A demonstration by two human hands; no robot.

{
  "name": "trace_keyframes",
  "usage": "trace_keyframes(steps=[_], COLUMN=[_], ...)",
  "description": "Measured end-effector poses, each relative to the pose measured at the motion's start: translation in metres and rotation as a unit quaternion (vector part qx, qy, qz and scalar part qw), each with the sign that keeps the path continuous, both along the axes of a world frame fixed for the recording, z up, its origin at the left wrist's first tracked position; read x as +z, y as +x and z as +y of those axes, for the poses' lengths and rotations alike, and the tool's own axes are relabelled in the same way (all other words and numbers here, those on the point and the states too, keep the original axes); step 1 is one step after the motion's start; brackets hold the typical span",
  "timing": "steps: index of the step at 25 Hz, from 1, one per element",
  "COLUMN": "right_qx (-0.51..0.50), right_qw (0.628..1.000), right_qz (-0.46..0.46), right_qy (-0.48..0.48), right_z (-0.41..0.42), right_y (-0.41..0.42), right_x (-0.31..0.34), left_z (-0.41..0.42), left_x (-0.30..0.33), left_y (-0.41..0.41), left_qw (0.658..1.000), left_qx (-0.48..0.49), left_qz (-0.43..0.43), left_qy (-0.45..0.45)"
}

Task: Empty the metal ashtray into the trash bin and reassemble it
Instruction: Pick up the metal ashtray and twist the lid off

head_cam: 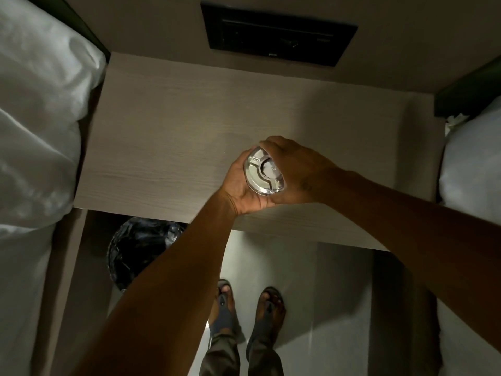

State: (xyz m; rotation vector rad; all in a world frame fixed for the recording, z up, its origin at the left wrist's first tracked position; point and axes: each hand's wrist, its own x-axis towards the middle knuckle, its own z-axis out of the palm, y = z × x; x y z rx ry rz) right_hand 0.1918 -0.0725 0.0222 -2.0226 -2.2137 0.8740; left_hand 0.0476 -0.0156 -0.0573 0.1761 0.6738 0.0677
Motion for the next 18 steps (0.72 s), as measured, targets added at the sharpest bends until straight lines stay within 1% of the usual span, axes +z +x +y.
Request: trace_keyframes(steps=[2,9,12,14,18], right_qx=[0.010,0.031,0.032,0.035,0.048], right_qw=[1.000,0.998,0.997,0.997,0.997], right_qz=[0.005,0.017,0.024,0.032,0.041], right_qy=[0.010,0.057,0.067,0.056,0.046], right_z=[0.001,0.006,0.007,0.008,0.006], right_y=[0.002,0.007,0.005,0.004,0.002], right_x=[0.000,0.013,0.014,0.012,0.004], left_z=[0.002,0.007,0.007,0.008,0.011], left_x=[0.001,0.006,0.007,0.005,-0.003], left_y=[-0.002,-0.003,-0.004,-0.006,-0.013], left_qw=[1.000,0.996,0.995,0.995,0.998], left_qx=[-0.009,0.024,0.034,0.028,0.000], left_qz=[-0.016,-0.084,-0.092,-0.093,-0.065], left_qy=[0.002,-0.008,-0.001,-0.009,0.003])
